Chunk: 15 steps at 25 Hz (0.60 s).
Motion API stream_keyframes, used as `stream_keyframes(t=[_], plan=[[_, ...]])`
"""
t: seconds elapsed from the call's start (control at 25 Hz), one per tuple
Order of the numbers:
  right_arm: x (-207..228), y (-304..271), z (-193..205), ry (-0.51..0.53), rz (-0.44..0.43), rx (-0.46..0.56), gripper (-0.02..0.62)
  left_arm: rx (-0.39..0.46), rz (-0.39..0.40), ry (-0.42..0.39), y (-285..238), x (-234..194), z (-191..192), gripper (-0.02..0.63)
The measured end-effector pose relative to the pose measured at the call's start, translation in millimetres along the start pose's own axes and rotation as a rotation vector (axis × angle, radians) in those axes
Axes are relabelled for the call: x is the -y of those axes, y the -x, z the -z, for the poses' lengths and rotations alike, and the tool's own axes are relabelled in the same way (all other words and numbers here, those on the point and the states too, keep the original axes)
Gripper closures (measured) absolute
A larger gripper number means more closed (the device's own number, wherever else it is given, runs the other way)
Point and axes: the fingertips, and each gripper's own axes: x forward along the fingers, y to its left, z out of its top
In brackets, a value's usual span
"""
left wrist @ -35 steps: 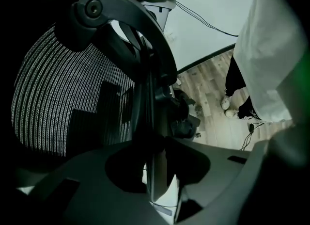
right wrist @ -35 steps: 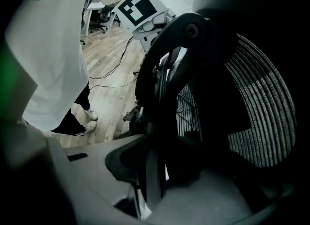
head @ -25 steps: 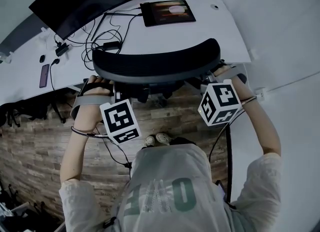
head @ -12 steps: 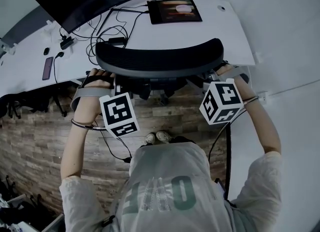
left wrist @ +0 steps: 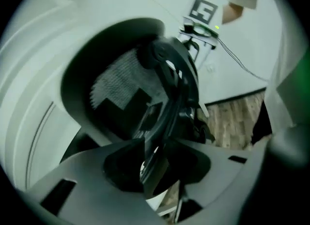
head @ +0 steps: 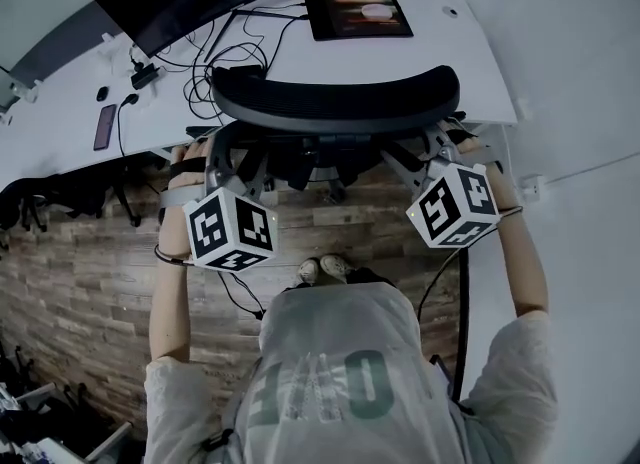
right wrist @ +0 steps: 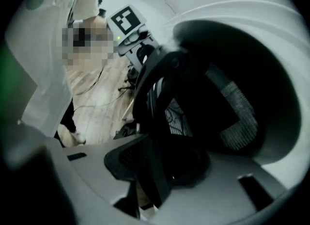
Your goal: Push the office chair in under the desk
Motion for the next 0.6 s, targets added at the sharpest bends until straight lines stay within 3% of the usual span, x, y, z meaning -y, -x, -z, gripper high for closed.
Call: stream_keyframes(t=[0.12,0.2,0.28,0.32,0.44,0.52,0.6], plan=[[9,29,-27,-0.164,0.076,0.121,0.479,0.14,-0.094,0.277,33,-20,-7,0.473],[15,47,-46,-0.248,0.133,0.191,0.479,0.247,-0.155,0.416,53,-26,-15,0.474],[21,63,-61,-0.384,0.225,0.309,0.479,0.335,-0.222,0.485,67,-26,-25,0.499],[22,71,-65,-0.491,0.291,0.381,0.479,0.361,-0.255,0.509,72,-22,-28,0.545],[12,86,-65,-0.781,0.461,0.492,0.528,0.388,-0.301,0.586,73,3,-30,0.588],[-6,83,-71,-0.868,0.478,0.517,0.563,0.405,-0.292,0.616,73,22,-35,0.589],[-24,73,-81,-0.888,0.436,0.53,0.574,0.424,-0.276,0.64,73,34,-40,0.589]])
